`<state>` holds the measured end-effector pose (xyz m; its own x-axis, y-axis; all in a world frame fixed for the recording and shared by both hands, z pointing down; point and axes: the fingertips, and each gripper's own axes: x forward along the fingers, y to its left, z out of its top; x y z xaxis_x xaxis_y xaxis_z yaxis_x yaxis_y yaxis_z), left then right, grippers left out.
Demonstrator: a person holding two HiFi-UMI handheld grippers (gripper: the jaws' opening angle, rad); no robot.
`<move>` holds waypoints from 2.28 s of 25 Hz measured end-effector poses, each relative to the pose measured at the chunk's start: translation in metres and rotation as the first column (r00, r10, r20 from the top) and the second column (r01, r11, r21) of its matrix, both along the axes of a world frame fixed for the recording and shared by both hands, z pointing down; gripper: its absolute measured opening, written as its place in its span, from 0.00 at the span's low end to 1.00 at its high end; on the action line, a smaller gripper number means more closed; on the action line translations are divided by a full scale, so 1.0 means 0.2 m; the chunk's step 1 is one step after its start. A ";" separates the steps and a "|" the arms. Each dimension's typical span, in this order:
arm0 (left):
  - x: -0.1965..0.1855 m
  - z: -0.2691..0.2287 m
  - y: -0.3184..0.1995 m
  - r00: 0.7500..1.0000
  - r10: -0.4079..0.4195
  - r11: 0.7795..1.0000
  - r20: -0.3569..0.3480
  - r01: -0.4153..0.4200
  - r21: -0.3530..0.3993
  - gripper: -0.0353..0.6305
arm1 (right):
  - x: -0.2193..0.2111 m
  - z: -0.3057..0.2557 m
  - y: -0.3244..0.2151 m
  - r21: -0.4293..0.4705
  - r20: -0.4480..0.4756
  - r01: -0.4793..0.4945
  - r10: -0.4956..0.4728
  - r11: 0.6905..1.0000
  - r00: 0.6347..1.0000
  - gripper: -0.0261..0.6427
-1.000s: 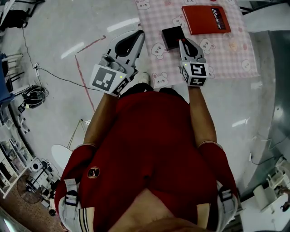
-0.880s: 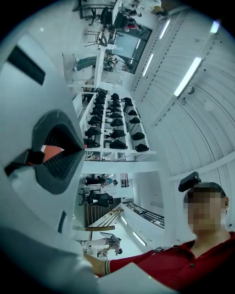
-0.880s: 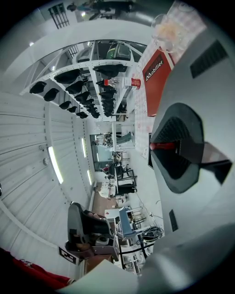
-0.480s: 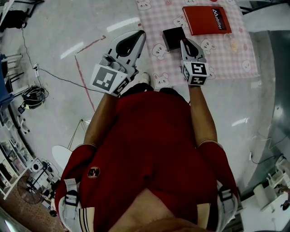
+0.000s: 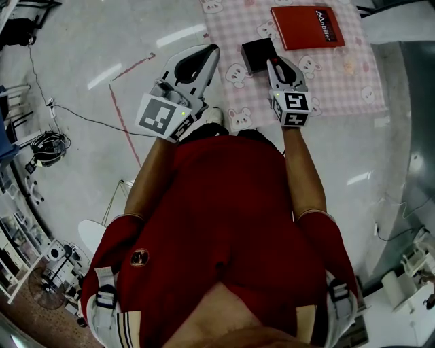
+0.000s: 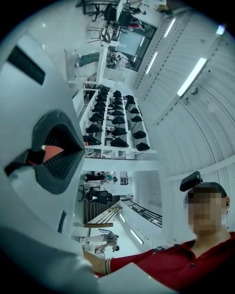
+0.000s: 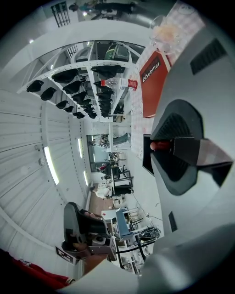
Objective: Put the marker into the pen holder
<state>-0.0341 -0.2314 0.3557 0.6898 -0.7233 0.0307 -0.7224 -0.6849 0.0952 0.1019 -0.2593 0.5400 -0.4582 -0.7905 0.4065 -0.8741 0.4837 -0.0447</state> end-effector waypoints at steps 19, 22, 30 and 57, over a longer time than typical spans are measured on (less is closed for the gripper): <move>0.07 -0.03 0.02 0.998 0.058 0.998 -0.019 -0.057 0.017 0.06 | 0.06 -0.34 0.07 0.116 0.071 -0.031 0.023 0.993 0.997 0.16; 0.07 -0.03 0.02 0.998 0.065 0.998 -0.022 -0.064 0.021 0.06 | 0.05 -0.44 0.10 0.146 0.098 -0.033 0.019 0.989 0.995 0.13; 0.09 -0.04 0.04 0.996 0.087 0.996 -0.030 -0.086 0.031 0.06 | 0.02 -0.66 0.17 0.219 0.183 -0.044 0.003 0.975 0.983 0.06; 0.13 -0.02 0.11 0.989 0.144 0.989 -0.039 -0.143 0.043 0.06 | -0.01 -0.80 0.36 0.255 0.225 -0.086 0.027 0.963 0.974 0.04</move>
<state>-0.0087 -0.2091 0.3514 0.7867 -0.6167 -0.0270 -0.6122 -0.7851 0.0938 0.0993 -0.1864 0.3791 -0.4636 -0.8826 0.0777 -0.8835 0.4538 -0.1160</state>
